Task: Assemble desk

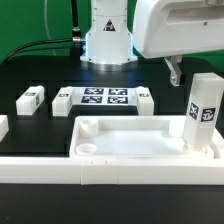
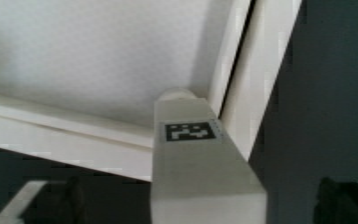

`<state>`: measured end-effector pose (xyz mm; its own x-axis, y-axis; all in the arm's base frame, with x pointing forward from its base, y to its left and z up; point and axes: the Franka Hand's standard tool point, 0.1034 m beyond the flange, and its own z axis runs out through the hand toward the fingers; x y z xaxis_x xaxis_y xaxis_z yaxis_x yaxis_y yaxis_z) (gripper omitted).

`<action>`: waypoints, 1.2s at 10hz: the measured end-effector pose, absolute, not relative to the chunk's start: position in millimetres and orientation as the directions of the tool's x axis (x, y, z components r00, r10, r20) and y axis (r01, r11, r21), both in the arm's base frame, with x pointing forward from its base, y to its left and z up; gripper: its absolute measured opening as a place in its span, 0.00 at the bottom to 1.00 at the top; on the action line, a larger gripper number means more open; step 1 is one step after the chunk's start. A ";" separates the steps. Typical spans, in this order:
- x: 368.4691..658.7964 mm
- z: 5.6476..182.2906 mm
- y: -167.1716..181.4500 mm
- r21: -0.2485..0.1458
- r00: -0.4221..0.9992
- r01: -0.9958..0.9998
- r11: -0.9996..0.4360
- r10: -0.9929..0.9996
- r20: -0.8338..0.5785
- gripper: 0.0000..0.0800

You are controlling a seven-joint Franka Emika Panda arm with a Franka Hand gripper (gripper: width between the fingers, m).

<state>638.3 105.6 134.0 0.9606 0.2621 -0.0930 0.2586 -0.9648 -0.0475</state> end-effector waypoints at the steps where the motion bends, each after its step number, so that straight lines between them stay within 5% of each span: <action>1: 639.7 131.9 106.0 -0.047 0.957 0.278 -0.959 0.281 -0.077 0.81; 2: 638.6 129.7 105.6 -0.048 0.948 0.306 -0.951 0.309 -0.076 0.65; 3: 638.4 128.9 105.0 -0.050 0.941 0.327 -0.944 0.330 -0.076 0.65; 5: 638.5 128.9 105.0 -0.049 0.942 0.323 -0.945 0.326 -0.076 0.36; 9: 638.7 129.0 105.3 -0.045 0.964 0.252 -0.967 0.254 -0.078 0.36; 12: 639.2 128.2 107.3 -0.031 0.991 -0.118 -0.993 -0.116 -0.059 0.36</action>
Offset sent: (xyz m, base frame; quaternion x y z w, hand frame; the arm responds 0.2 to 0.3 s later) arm 0.0000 0.0000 0.0000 0.0000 0.0000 0.0000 1.0000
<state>639.2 107.3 128.2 0.9915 -0.1161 -0.0591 -0.1181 -0.9925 -0.0310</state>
